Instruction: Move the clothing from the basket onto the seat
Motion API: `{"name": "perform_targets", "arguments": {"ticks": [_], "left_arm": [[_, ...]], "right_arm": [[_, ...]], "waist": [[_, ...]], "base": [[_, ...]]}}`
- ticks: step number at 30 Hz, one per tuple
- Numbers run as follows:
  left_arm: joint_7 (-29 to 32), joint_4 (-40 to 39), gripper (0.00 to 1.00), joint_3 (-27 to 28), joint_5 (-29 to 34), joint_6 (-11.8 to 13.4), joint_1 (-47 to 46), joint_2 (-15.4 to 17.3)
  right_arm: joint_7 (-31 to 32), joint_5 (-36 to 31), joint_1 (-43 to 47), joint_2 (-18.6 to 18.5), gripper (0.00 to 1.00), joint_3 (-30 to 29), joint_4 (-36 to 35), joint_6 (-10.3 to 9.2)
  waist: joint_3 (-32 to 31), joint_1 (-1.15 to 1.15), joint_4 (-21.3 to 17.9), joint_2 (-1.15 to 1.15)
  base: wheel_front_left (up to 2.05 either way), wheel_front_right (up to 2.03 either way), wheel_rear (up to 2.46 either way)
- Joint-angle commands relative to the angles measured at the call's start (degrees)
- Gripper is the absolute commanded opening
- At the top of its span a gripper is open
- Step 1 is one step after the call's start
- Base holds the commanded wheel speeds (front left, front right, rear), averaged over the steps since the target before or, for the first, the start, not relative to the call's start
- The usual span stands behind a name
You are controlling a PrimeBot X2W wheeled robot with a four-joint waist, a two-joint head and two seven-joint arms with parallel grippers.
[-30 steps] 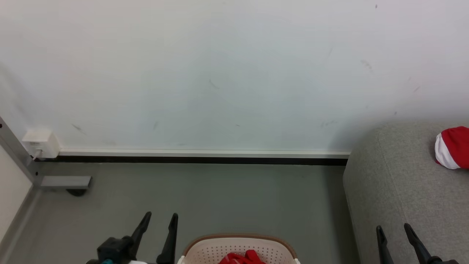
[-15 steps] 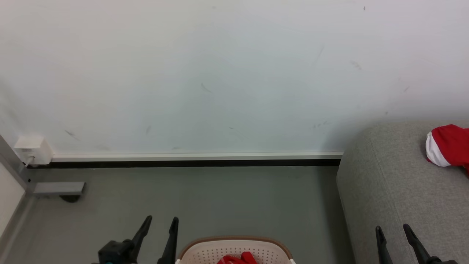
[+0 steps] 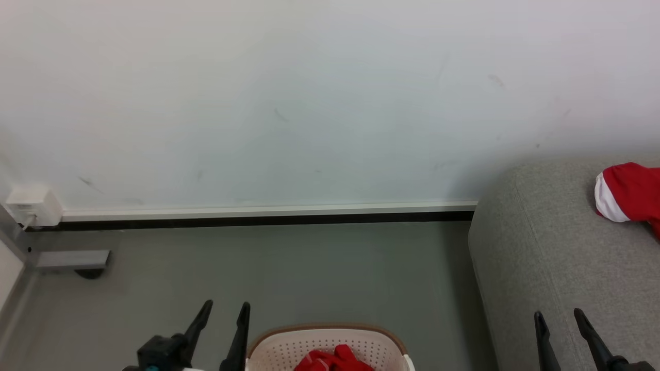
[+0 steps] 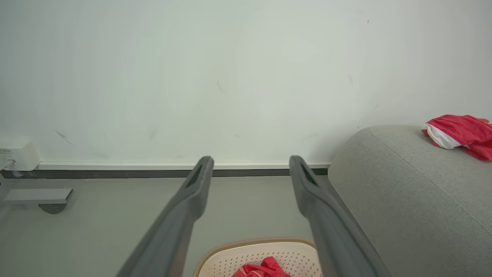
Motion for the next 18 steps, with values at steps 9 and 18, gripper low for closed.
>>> {"name": "perform_targets", "arguments": {"ticks": [9, 18], "left_arm": [[0.0, 2.9, 1.0, -2.6, 2.2, -1.4, -5.4, -0.3], [1.6, 10.1, 1.0, -8.8, 4.1, -2.7, -16.2, -1.0]], "right_arm": [[-0.2, 0.1, -3.9, -1.3, 1.0, -1.2, -2.8, 0.03], [-0.1, 0.2, -10.5, -1.7, 1.0, -1.9, -6.1, 0.03]], "waist": [[8.1, 0.0, -1.4, 0.0], [19.1, 0.0, -3.2, 0.0]], "base": [[0.0, 0.0, 0.0], [0.0, 0.0, 0.0]]}}
